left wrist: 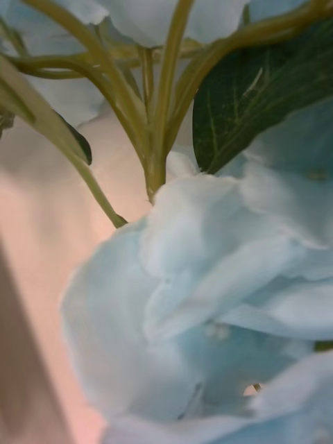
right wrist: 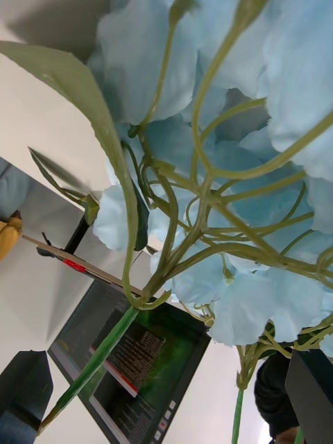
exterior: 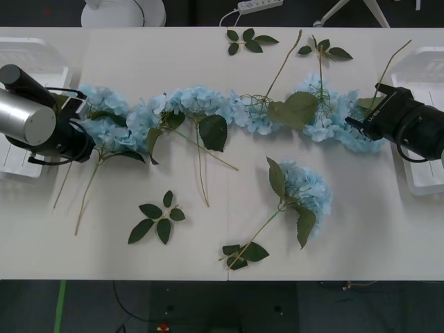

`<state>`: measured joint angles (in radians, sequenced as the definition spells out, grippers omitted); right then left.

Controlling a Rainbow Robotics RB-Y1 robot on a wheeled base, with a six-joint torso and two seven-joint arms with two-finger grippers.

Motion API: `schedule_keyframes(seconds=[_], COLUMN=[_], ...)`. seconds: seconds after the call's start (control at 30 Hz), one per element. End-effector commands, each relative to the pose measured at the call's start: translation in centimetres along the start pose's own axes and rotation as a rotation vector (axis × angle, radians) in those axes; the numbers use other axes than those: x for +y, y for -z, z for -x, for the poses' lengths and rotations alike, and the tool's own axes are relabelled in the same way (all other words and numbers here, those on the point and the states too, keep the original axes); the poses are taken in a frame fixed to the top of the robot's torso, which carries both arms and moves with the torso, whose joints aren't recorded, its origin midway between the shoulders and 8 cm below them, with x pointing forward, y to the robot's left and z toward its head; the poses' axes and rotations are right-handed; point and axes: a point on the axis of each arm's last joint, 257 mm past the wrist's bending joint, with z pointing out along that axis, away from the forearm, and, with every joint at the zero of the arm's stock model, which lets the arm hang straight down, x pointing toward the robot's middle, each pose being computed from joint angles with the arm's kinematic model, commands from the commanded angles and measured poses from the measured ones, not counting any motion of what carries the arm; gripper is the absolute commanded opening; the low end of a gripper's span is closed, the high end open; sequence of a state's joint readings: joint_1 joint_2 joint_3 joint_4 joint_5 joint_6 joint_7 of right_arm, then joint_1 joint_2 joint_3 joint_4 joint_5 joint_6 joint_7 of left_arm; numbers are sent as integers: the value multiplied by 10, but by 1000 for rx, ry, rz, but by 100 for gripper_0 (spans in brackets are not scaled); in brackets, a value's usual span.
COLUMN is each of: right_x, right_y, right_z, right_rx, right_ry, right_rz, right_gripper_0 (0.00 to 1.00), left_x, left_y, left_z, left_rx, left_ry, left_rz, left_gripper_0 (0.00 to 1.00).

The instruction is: Place the red flowers into the right box and the blue flowers into the left box. If a person shows an open palm, hand one flower to the person first, then continue sorting.

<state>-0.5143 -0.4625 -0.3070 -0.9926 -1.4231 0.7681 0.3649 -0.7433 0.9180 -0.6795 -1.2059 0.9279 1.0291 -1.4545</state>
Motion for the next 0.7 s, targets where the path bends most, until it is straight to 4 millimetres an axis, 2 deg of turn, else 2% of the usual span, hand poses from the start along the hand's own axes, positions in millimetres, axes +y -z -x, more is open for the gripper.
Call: schedule_keyframes(seconds=[0.03,0.17,0.2,0.23,0.3,0.47,0.53,0.57,0.6,0.7], right_x=[11,7,8,6,7,7,6,6,5,4], right_y=[-17,-26,-28,-32,-37,-42,-41,-41,-40,-39], right_z=[-33,-33,-32,-31,-29,-27,-27,-27,-27,-29], right_rx=[47,38,33,29,20,10,10,12,15,23], right_ry=[-60,-84,-95,-106,-119,-130,-133,-131,-134,-137], right_rz=[36,26,26,19,16,18,10,7,2,-9], right_gripper_0=[100,100,95,83,69,49,27,22,6,0], left_x=[51,70,72,74,74,67,64,62,60,61], left_y=[74,114,123,134,148,163,165,166,168,171], left_z=[59,82,85,92,98,104,103,103,104,107], left_rx=[-60,-61,-57,-57,-56,-64,-67,-69,-71,-82], left_ry=[-109,-141,-145,-153,-156,-118,-102,-98,-92,-98], left_rz=[121,179,189,199,202,145,114,104,90,91], left_gripper_0=[0,0,0,0,0,0,0,0,0,0])
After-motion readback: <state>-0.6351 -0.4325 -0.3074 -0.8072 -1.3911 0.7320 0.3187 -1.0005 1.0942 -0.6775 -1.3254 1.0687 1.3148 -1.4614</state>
